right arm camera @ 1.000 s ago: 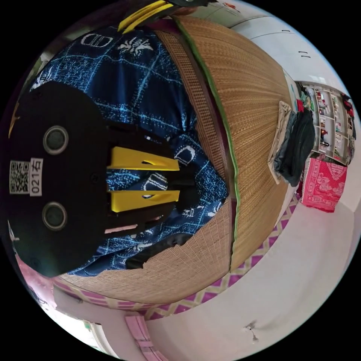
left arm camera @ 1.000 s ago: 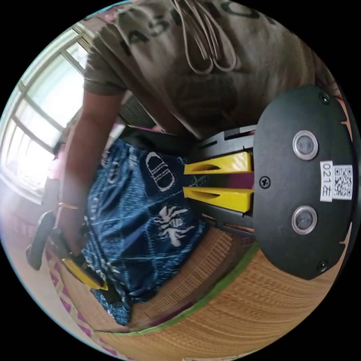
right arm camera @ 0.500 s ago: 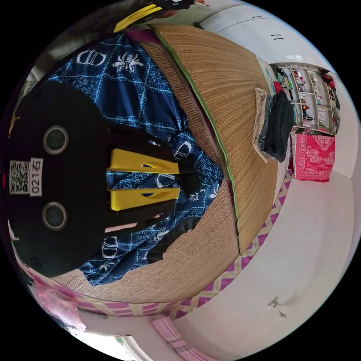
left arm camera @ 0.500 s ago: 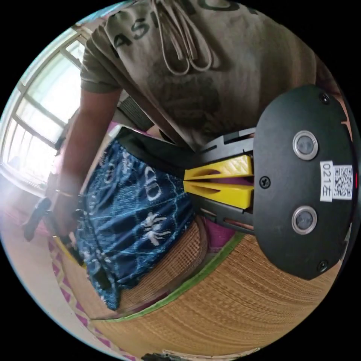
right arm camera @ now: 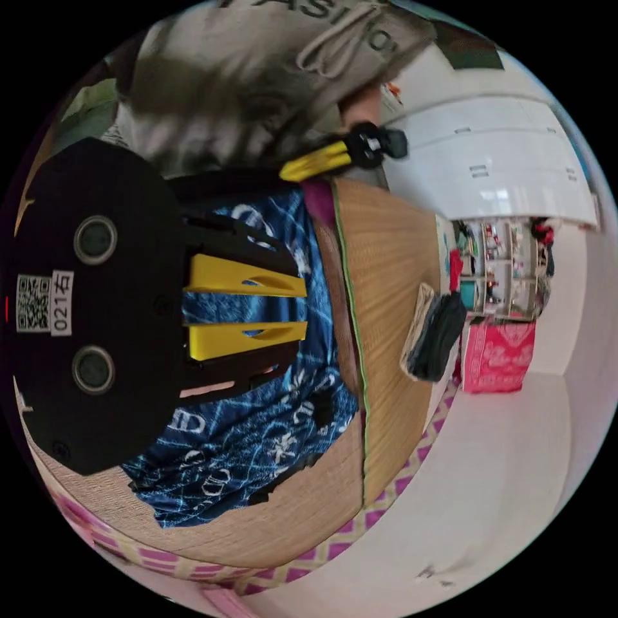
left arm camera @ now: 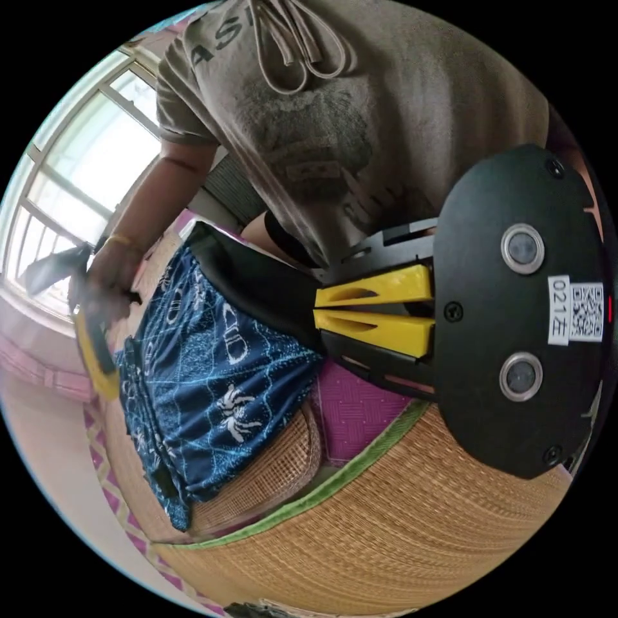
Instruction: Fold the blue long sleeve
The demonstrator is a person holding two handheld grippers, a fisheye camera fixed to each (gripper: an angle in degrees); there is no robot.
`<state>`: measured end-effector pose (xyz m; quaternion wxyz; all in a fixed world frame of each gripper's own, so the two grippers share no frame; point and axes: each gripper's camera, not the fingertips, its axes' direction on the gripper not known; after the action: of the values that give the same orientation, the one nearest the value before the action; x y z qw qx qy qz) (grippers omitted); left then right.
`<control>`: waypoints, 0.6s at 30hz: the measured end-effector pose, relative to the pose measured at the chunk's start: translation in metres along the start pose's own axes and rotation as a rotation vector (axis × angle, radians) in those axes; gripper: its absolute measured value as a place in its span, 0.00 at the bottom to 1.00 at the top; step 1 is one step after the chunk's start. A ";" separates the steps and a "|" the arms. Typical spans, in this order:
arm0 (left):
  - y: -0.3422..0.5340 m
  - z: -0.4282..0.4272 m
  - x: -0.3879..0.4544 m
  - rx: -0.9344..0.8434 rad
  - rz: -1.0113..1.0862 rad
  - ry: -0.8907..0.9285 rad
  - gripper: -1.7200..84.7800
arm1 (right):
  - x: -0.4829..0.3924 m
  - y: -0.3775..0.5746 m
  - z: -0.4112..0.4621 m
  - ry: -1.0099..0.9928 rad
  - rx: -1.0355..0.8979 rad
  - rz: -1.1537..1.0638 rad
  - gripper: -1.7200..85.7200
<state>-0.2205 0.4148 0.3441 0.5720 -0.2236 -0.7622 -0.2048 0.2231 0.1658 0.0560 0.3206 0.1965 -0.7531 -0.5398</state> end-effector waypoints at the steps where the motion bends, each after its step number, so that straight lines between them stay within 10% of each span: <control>1: -0.001 -0.011 0.009 0.060 0.010 -0.007 0.01 | -0.030 0.014 -0.014 -0.001 -0.022 -0.047 0.10; 18: -0.066 -0.013 0.158 -0.060 0.096 -0.623 0.02 | -0.189 0.137 -0.093 0.301 -0.079 0.258 0.09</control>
<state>-0.2866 0.3706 0.4958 0.3131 -0.3281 -0.8829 -0.1218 0.4300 0.2701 0.1531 0.5033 0.1642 -0.6940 -0.4879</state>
